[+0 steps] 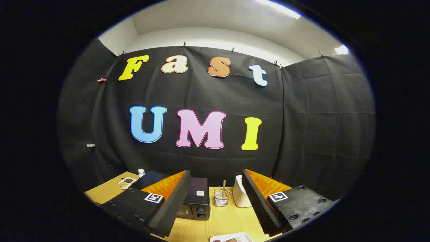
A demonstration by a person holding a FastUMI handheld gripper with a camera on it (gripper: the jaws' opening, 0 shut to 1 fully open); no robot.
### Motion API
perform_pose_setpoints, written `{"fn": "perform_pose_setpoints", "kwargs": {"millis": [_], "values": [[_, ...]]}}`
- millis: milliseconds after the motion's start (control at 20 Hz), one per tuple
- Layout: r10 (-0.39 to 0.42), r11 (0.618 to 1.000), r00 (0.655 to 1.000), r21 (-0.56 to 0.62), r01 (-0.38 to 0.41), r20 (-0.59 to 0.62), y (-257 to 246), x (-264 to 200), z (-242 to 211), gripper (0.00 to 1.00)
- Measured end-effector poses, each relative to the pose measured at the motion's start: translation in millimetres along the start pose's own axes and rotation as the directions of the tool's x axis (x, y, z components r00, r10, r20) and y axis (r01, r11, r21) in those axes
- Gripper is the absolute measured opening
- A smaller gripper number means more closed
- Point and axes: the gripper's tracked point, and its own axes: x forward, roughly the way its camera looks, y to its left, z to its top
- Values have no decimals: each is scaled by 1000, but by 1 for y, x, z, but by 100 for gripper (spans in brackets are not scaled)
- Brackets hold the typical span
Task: Open the toaster oven, put the food inside, and close the toaster oven door.
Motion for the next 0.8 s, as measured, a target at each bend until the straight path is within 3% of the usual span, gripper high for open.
{"fn": "perform_pose_setpoints", "kwargs": {"millis": [800], "values": [[5,1000,1000,-20,-5,-5,1,-2,-10,98]]}}
